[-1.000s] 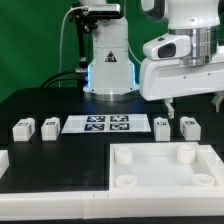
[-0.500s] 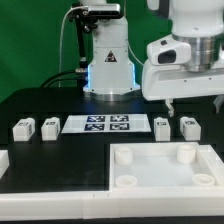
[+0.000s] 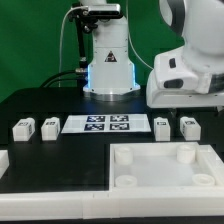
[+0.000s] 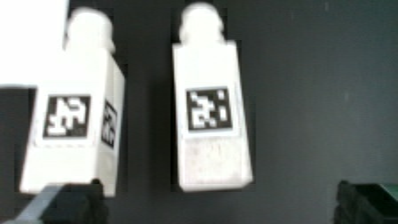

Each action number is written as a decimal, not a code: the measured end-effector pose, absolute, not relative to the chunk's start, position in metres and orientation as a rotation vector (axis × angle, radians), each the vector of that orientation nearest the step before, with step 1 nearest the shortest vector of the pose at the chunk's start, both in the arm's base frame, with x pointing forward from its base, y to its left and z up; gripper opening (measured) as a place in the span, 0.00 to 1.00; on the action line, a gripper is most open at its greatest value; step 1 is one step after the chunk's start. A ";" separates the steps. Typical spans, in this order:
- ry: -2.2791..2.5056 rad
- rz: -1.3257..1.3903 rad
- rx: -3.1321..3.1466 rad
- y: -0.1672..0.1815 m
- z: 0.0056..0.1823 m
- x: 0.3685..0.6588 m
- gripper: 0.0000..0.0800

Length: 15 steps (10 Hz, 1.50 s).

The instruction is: Assemble one leg

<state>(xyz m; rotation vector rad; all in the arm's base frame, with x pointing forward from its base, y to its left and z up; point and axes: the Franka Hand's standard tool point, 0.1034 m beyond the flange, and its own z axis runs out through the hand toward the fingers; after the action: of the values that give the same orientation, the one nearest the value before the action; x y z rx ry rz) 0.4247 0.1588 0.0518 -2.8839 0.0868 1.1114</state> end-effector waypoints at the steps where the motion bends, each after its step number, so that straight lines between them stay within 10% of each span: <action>1: 0.085 1.179 -2.858 0.159 0.049 0.427 0.81; 11: 0.130 1.303 -2.849 0.172 0.007 0.385 0.79; 15: 0.130 1.305 -2.849 0.172 0.007 0.385 0.36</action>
Offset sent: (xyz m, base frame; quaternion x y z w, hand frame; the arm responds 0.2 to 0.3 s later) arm -0.0335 0.0092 -0.0219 -0.0200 0.0057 0.0409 0.9989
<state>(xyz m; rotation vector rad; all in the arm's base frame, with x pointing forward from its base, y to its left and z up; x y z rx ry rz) 0.3846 0.1719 0.0065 -2.8485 0.1301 1.3049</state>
